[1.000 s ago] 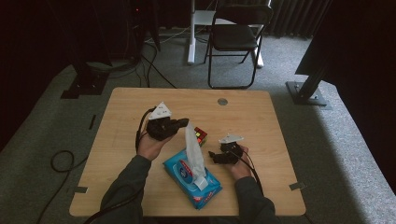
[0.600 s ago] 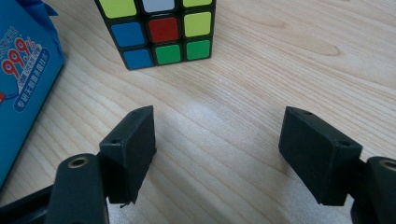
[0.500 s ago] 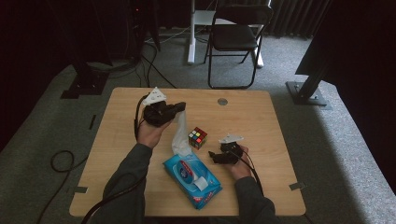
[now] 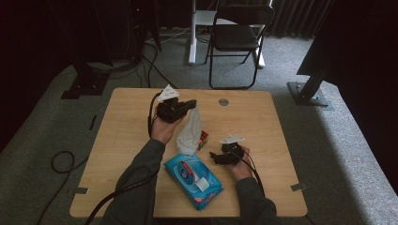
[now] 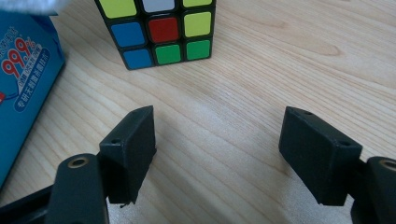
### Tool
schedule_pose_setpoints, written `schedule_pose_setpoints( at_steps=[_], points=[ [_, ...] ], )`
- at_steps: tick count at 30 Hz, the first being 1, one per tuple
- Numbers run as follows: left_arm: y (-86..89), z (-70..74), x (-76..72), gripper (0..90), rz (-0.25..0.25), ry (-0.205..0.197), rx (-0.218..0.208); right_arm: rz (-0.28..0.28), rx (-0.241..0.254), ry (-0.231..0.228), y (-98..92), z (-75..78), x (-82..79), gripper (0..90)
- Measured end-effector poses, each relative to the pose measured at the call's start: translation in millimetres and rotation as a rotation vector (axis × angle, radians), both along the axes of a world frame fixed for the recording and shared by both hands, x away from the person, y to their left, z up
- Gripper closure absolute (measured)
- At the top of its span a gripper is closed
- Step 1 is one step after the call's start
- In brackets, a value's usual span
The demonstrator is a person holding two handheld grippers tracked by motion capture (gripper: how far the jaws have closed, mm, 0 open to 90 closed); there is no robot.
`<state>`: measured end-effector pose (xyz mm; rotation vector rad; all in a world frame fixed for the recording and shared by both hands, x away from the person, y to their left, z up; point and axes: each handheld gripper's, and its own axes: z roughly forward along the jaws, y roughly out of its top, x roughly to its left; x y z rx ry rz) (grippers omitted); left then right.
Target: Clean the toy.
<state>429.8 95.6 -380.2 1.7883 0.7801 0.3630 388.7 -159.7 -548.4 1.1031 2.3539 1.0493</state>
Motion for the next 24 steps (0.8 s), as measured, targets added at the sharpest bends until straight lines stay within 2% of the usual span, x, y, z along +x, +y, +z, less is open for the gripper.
schedule_pose_setpoints(
  at_steps=[3,5,7,8,9,14,15,16,17,24],
  points=[
    [-4.3,-22.5,6.2,90.0,0.008,0.058,0.057,0.0,0.001,-0.001,0.1,-0.1,0.0,26.8],
    [-7.7,-40.1,8.4,90.0,-0.005,0.106,0.096,0.001,0.0,-0.001,0.0,-0.1,0.1,26.8],
    [-11.4,-55.8,8.4,90.0,-0.011,0.136,0.147,0.001,-0.001,-0.002,-0.1,-0.2,0.1,26.8],
    [-11.4,-55.8,8.4,89.9,-0.011,0.136,0.147,0.001,-0.001,-0.002,-0.1,-0.2,0.1,26.8],
    [-14.5,-68.4,7.4,89.9,-0.019,0.164,0.177,0.001,-0.001,-0.002,-0.1,-0.2,0.1,26.8],
    [-24.5,-89.2,3.2,85.6,-0.043,0.194,0.298,0.0,-0.001,-0.002,-0.1,-0.1,0.1,26.8],
    [-24.5,-89.2,3.2,84.2,-0.043,0.194,0.298,0.0,-0.001,-0.002,-0.1,-0.1,0.1,26.8],
    [-30.0,-97.9,1.4,80.7,-0.058,0.2,0.349,0.003,-0.003,-0.003,-0.2,-0.1,0.1,26.7],
    [-31.6,-99.9,0.7,78.3,-0.064,0.197,0.365,0.003,-0.003,-0.002,-0.2,-0.1,0.1,26.4],
    [-34.0,-102.9,1.2,70.6,-0.067,0.192,0.371,0.007,-0.004,-0.001,0.3,-0.1,0.3,25.5]
  ],
)
